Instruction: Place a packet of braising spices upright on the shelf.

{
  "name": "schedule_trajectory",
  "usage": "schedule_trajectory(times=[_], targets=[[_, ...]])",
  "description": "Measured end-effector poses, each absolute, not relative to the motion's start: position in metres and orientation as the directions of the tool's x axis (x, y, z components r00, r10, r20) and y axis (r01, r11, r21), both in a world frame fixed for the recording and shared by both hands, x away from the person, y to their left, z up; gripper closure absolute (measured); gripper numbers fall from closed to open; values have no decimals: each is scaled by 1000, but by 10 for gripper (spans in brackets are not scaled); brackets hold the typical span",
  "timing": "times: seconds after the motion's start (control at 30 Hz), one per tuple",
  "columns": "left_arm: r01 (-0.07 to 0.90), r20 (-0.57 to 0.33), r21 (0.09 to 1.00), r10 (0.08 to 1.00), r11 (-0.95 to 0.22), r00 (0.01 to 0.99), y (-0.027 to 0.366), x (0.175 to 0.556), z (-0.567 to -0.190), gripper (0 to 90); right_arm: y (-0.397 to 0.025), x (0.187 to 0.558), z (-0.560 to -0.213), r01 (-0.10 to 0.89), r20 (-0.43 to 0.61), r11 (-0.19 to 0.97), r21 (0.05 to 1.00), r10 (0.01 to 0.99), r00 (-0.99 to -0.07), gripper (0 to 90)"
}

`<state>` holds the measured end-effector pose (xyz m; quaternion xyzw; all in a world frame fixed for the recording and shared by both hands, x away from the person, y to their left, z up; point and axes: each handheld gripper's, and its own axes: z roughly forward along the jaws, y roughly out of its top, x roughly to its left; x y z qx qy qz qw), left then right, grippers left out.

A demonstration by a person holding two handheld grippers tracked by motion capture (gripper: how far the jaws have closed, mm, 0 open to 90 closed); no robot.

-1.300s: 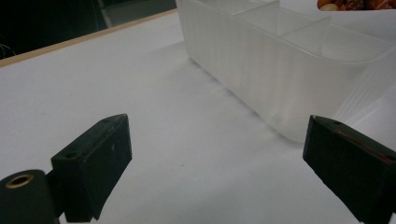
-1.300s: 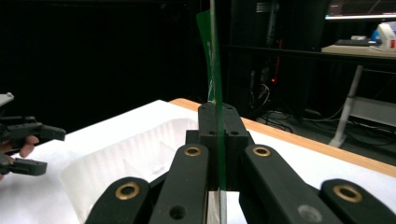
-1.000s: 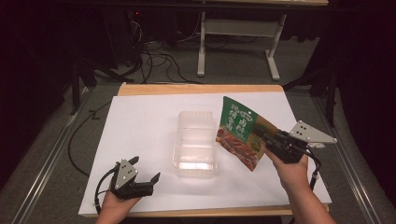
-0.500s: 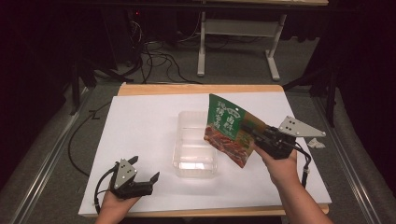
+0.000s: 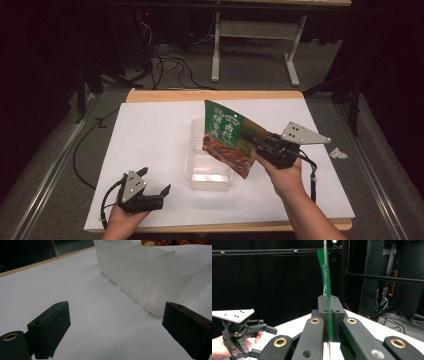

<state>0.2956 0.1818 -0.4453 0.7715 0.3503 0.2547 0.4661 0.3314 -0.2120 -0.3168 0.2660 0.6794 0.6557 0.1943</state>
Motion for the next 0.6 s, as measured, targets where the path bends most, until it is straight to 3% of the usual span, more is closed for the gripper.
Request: schedule_trajectory(times=[0.6], targets=[[302,70,898,781,-321,620,183,296,-445,83,-182,336,-327,123,96,11,992,567,-818,900]])
